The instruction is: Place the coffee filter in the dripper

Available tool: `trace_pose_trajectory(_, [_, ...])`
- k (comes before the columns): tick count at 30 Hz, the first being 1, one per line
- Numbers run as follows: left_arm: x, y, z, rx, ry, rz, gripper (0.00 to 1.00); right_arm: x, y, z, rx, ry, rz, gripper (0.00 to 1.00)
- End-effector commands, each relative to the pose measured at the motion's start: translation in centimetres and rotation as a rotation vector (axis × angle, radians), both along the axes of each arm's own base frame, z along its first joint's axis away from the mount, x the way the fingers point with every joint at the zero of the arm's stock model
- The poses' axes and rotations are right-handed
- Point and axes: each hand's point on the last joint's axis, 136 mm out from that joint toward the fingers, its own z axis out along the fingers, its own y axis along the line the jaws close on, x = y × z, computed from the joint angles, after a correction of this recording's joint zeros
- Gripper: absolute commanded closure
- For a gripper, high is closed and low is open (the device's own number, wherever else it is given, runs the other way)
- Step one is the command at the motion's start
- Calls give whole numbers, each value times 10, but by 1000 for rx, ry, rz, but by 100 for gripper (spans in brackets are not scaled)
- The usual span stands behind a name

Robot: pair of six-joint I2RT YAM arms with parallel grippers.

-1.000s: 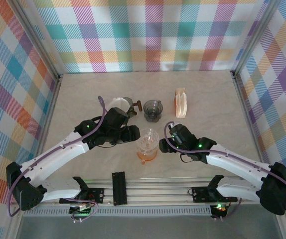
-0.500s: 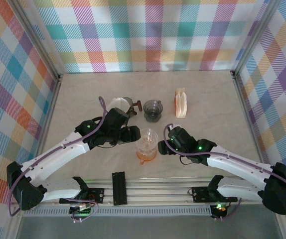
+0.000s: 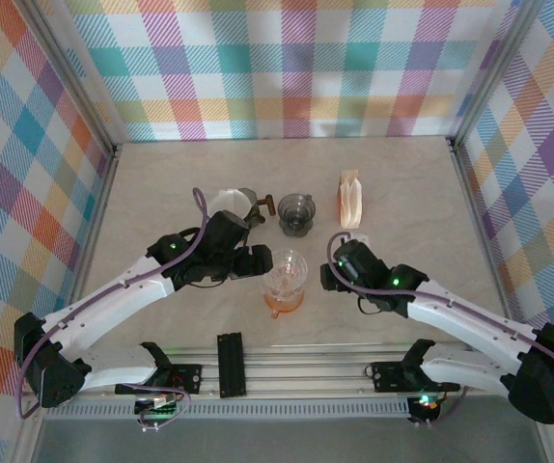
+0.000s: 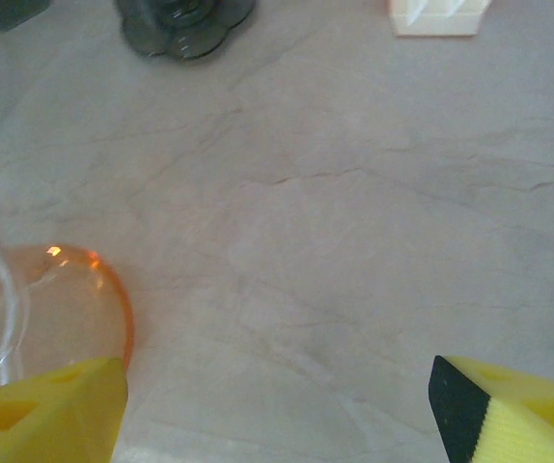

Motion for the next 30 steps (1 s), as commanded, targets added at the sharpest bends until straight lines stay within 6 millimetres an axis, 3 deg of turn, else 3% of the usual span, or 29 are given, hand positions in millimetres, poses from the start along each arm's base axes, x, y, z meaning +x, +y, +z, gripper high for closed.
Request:
trace_pose_trajectory(1, [4, 7, 4, 9, -55, 3, 8, 22, -5, 26, 11, -32, -18, 17])
trace_pose_trajectory(5, [4, 11, 4, -1, -84, 9, 5, 55, -19, 46, 47, -62, -82, 20])
trace_pose_trajectory(9, [4, 14, 7, -14, -126, 7, 4, 92, -29, 53, 55, -63, -127, 30])
trace_pose_trajectory(15, [2, 18, 6, -10, -152, -7, 3, 147, -36, 32, 5, -7, -175, 49])
trace_pose_trajectory(19, [0, 23, 0, 15, -147, -6, 3, 177, -37, 17, -22, 26, -183, 56])
trace_pose_trajectory(25, [-1, 29, -4, 39, -153, -3, 3, 212, -36, 25, -38, -9, -207, 60])
trace_pose_trajectory(30, [0, 34, -4, 53, -168, 9, 3, 230, -21, 31, 20, -14, -184, 61])
